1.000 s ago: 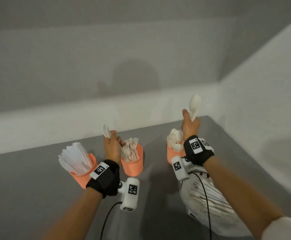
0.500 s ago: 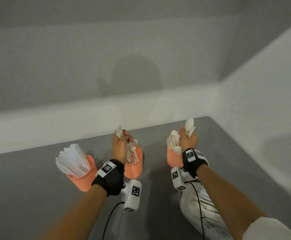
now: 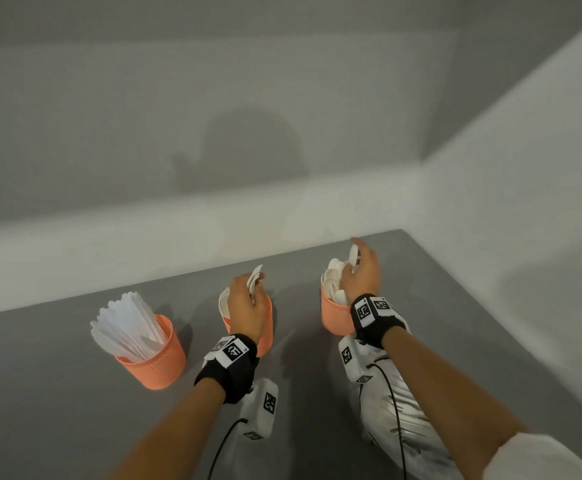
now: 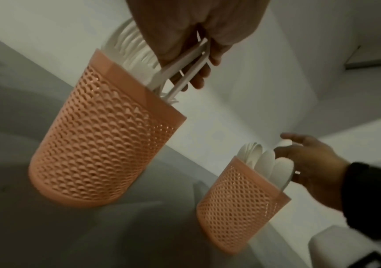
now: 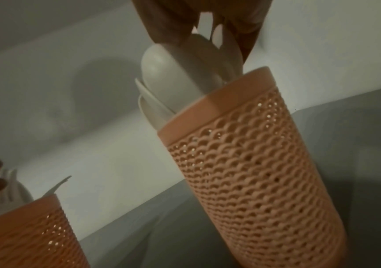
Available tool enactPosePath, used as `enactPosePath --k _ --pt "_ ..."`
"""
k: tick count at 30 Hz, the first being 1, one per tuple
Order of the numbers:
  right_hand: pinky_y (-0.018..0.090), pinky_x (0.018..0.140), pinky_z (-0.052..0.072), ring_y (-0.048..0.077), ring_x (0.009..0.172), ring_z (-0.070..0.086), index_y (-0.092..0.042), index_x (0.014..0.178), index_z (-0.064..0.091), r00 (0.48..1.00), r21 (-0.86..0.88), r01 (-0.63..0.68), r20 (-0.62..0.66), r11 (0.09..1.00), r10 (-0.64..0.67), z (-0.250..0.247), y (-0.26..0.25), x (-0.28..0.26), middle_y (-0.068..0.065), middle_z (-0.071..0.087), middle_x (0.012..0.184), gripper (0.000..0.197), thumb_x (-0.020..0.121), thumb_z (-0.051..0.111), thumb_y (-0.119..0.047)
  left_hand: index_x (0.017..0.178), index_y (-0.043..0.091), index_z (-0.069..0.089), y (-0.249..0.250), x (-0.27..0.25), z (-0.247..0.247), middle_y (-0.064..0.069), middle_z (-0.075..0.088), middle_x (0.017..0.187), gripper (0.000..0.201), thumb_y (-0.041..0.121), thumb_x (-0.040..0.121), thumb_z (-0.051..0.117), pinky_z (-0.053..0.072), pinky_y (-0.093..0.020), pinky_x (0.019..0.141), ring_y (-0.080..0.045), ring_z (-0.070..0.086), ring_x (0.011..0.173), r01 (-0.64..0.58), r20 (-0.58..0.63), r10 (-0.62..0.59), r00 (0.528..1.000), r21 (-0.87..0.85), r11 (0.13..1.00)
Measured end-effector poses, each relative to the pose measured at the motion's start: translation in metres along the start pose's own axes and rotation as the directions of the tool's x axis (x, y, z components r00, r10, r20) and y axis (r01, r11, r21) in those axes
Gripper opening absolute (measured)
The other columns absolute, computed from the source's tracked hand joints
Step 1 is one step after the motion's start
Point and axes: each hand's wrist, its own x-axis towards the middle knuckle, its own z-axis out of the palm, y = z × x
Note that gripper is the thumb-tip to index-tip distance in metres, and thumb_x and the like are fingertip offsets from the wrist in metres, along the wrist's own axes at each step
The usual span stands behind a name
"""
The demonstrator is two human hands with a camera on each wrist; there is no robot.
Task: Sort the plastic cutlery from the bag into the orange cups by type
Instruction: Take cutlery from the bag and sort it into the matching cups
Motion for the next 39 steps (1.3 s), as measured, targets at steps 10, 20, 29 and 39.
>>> enactPosePath --k 10,20,29,39 --pt "0.037 0.093 0.043 0.029 0.115 0.052 -0.010 0.127 0.048 0.999 -0.086 0.052 -0.010 0.995 -0.053 -0.003 -0.003 0.007 0.013 0.053 0.123 0.039 0.089 0.047 -0.001 0.122 0.005 0.055 -0.008 0.011 -0.018 -0.017 0.062 0.103 0.048 -0.010 0.077 0.056 0.047 -0.037 0.080 -0.033 0.060 0.095 -0.341 0.374 0.194 0.907 0.381 0.860" --pt "0.031 0.103 0.037 0.026 0.132 0.040 -0.006 0.145 0.029 0.992 -0.329 0.080 0.115 0.941 -0.044 -0.003 -0.005 0.008 0.010 0.030 0.151 0.057 0.090 0.035 0.007 0.130 -0.005 0.046 -0.020 0.013 -0.018 -0.027 0.046 0.137 0.064 0.038 0.090 0.022 0.028 -0.047 0.111 -0.040 0.040 0.130 -0.317 0.364 0.110 0.925 0.577 0.753" --pt "0.037 0.090 0.043 0.033 0.111 0.054 0.003 0.112 0.054 0.976 -0.467 0.094 0.216 0.879 0.010 0.002 -0.006 0.006 0.021 0.057 0.121 0.029 0.096 0.036 -0.013 0.139 0.003 0.036 -0.017 0.017 -0.018 -0.018 0.032 0.149 0.086 0.056 0.080 0.001 0.006 -0.048 0.116 -0.032 0.022 0.142 -0.285 0.337 0.060 0.940 0.675 0.681" --pt "0.040 0.114 0.021 0.031 0.137 0.029 0.005 0.135 0.039 0.912 -0.652 0.315 0.410 0.689 -0.029 0.009 0.000 -0.009 0.020 0.040 0.143 0.088 0.086 0.007 -0.061 0.145 0.005 0.023 -0.019 0.008 -0.015 -0.016 0.022 0.153 0.093 0.059 0.074 -0.005 0.012 -0.038 0.117 -0.029 0.017 0.144 -0.293 0.395 0.032 0.918 0.620 0.728"
